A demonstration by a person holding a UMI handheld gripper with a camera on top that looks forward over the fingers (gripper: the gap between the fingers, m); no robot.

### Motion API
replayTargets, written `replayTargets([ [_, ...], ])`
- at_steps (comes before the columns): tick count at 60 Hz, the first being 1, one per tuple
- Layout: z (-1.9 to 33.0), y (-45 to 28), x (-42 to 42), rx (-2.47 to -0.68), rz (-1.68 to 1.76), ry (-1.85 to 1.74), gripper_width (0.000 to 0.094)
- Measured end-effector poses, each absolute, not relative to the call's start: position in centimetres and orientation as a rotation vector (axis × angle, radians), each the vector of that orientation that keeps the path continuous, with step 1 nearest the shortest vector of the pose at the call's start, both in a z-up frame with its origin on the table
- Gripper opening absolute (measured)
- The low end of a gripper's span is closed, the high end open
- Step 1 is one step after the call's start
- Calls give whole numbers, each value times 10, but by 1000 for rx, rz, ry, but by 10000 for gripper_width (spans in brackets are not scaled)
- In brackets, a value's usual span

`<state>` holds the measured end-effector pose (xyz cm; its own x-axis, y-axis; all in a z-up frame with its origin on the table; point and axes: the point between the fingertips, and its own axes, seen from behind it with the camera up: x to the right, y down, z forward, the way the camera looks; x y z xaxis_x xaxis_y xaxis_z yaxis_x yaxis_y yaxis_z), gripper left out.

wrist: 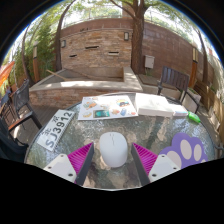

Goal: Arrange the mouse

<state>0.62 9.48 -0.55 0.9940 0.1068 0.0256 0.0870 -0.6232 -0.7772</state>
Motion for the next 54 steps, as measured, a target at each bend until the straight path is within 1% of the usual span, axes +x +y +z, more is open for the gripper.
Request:
replayTargets([
  [3,-19,104,8,-2270,10,-153,726],
  [4,-18,107,3,-2260,33,-159,711],
  [6,-18,111,3,-2249,38,-155,646],
  [8,-18,112,1,-2254,55,-165,621],
  [11,-18,113,0,-2250,62,-193,501],
  [16,-18,111,0,-2248,64,-210,454],
  [23,-19,112,2,-2260,64,-212,362],
  [27,-13,110,2,-2257,83,-198,354],
  [29,-4,109,0,-2245,106,-192,355],
  [33,39,107,-4,-2173,148,-205,357],
  [37,103,100,-6,-2069,209,-215,356],
  [39,146,101,-3,-2010,233,-197,355],
  [40,158,103,0,-1982,246,-191,355],
  [44,230,95,25,-1873,267,-163,355],
  [46,252,95,42,-1831,267,-141,356],
  [50,283,88,87,-1785,255,-80,355],
  [51,289,96,94,-1788,249,-69,359],
  [54,272,93,131,-1816,204,-42,363],
])
